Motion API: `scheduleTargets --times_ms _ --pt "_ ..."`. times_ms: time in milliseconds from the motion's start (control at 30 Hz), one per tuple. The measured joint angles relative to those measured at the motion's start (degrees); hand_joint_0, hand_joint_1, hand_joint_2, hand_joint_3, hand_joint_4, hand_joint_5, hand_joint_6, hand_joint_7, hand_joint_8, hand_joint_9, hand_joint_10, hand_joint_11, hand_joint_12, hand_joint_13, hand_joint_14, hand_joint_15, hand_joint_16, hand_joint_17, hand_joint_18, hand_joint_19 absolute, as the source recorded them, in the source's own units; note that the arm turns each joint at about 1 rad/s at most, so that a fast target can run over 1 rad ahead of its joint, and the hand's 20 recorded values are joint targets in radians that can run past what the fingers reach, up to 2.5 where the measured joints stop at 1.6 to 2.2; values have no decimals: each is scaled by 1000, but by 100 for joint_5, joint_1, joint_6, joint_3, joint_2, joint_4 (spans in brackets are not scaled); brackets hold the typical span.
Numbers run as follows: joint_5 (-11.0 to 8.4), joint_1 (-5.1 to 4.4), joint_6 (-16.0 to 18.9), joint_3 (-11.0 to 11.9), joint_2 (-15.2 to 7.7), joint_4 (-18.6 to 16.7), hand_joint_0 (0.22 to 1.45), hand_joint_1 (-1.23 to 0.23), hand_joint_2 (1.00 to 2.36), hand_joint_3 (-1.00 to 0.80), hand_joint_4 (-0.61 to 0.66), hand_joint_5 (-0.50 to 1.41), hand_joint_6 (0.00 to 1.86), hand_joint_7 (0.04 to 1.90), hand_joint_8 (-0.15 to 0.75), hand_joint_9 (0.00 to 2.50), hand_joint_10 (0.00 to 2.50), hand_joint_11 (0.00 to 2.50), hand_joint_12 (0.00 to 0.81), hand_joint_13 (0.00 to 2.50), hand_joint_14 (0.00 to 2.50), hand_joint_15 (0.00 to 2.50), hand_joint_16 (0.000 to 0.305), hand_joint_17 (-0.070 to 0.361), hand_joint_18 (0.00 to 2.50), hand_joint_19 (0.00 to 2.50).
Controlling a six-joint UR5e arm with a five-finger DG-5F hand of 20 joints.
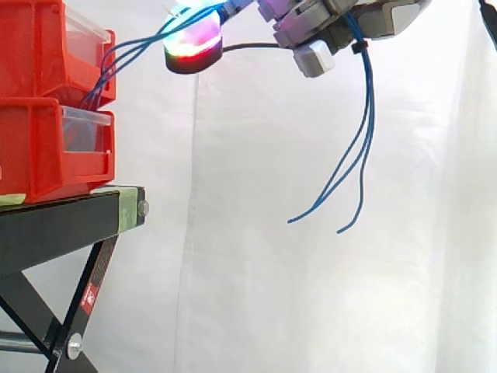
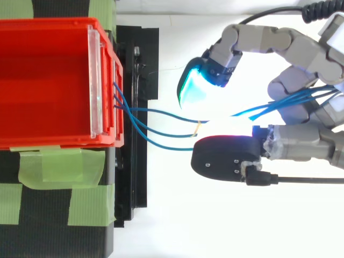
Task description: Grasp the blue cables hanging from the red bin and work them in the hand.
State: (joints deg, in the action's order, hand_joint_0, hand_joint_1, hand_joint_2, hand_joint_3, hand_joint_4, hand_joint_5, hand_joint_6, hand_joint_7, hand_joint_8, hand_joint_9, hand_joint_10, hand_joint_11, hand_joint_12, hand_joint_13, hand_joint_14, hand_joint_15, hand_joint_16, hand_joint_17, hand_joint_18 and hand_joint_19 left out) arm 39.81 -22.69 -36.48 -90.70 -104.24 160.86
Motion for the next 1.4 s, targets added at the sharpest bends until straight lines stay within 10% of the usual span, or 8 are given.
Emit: scheduleTargets --times_ms 1400 --pt "326 -139 3329 0 2 335 957 -661 1015 -238 327 37 326 1238 455 1805 2500 2500 533 1889 2500 1398 203 153 2500 759"
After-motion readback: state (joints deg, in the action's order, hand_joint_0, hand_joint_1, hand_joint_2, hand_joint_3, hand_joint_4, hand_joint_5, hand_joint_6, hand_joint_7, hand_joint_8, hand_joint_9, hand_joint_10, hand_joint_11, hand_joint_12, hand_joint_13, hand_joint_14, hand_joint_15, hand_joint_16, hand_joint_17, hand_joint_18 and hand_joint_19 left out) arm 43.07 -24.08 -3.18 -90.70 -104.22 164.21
